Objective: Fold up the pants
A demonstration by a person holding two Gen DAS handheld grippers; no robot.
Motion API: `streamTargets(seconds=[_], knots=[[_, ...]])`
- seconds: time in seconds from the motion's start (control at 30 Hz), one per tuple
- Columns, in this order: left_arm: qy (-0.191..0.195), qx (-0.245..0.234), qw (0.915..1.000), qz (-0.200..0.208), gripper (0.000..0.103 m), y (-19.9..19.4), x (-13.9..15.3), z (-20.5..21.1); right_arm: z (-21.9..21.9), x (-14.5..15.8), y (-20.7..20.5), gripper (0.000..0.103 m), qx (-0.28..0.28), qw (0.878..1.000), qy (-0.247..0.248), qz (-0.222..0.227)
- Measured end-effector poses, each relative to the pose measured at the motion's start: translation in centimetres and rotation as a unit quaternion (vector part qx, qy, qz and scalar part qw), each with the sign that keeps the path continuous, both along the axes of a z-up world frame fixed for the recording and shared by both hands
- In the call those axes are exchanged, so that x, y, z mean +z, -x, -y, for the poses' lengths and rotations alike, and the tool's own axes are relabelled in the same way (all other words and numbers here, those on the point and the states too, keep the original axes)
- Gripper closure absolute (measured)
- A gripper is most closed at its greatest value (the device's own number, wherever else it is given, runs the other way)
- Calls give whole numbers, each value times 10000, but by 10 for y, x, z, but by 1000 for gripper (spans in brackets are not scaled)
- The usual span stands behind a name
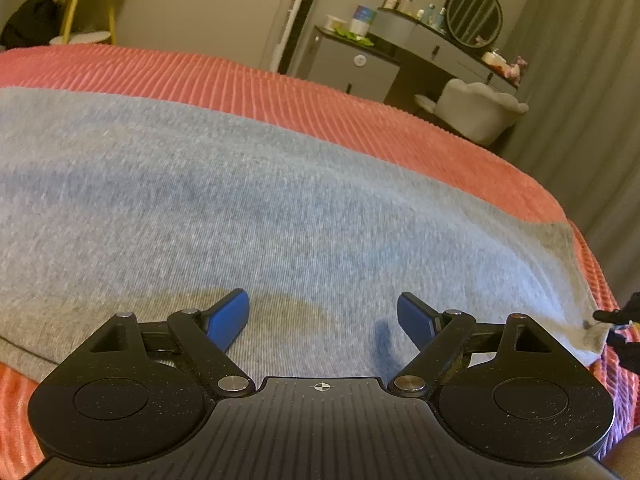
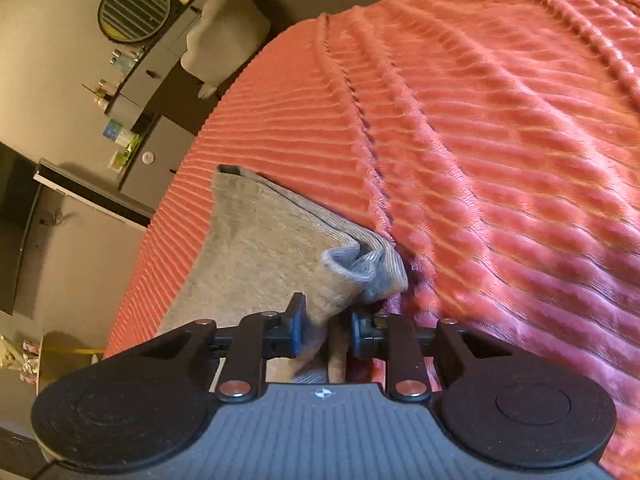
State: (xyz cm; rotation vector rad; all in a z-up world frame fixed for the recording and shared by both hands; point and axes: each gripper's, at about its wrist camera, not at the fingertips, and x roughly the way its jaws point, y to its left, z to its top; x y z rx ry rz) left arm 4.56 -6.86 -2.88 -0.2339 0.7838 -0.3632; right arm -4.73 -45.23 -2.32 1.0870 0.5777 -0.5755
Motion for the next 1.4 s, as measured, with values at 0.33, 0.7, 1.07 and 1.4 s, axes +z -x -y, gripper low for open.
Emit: streamTargets(seconds=[0.33,0.7,1.07,1.4], knots=[[706,682,9949,-249,18,-2,11,-36,-40,49,-28,94,846,9803,1780,-124],[1172,1361,9837,-45,18,-3,25,-78,-280,96,-96,93,4667,7968,3740,863],[1739,300,9819,-688,18,-34,12,-63,-236,49,-87,36,4634,8694,1637,518],[1645,-470,9656,-1958,23,-110,-10,3,-154,24,-61,33,3087,9443,207,1118]])
